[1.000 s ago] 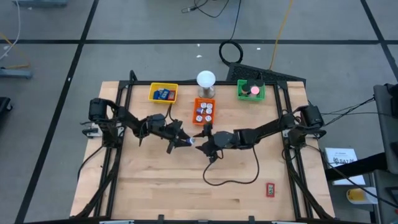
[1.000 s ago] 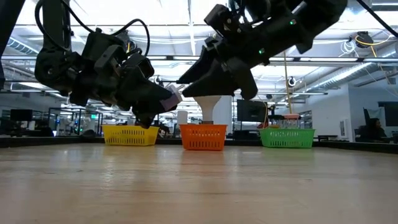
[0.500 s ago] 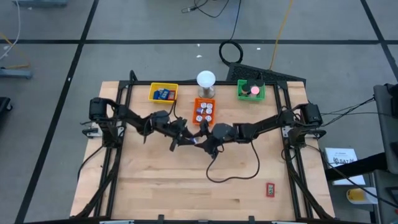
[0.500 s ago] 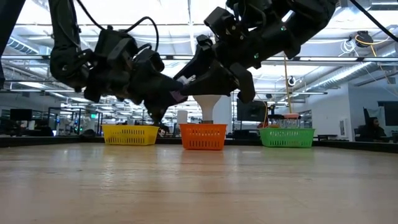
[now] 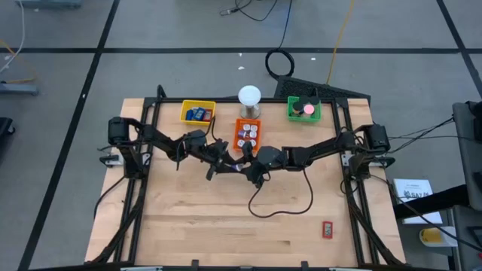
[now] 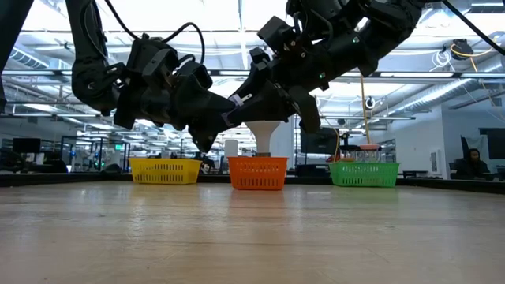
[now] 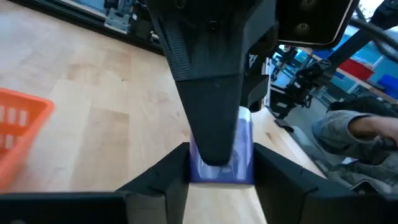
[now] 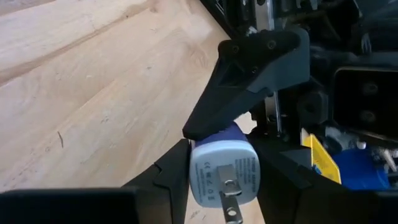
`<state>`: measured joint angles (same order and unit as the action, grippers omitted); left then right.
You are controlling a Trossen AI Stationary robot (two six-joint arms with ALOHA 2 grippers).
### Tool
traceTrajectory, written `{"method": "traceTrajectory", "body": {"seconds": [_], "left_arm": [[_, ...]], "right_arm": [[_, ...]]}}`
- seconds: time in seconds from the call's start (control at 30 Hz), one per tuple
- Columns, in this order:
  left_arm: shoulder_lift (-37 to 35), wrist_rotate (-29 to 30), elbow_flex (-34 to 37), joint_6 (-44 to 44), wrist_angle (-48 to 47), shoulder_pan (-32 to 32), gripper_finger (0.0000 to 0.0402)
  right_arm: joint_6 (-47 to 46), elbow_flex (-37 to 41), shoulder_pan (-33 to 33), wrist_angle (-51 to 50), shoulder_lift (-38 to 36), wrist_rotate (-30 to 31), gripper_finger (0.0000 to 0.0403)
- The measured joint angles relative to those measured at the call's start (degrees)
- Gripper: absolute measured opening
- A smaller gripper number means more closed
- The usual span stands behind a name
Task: Pick & Place Office items
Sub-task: Put the purple charger adapter into the orange bin
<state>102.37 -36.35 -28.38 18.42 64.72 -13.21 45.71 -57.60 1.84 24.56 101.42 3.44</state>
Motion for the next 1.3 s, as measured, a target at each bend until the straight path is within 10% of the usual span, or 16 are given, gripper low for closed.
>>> {"method": "traceTrajectory", "body": {"seconds": [0.5,0.87,1.3], "left_arm": [[-7.9,5.54,1.41,-14.36,-14.7,-9.82,0.0269],[-8.57,9.45,1.57,-19.87,-19.04,-10.08,0.0211],[-8.57,10.05,1.6,-21.25,-19.99,-11.96,0.0144]], "right_arm": [[-23.83,-21.31,-11.74,-41.92,1.18,10.28,0.0131],[-31.33,-35.0,-16.42,-59.9,15.7,3.76,0.0134],[-33.55,-35.23,-17.52,-61.44,16.6,0.68,0.0139]]}}
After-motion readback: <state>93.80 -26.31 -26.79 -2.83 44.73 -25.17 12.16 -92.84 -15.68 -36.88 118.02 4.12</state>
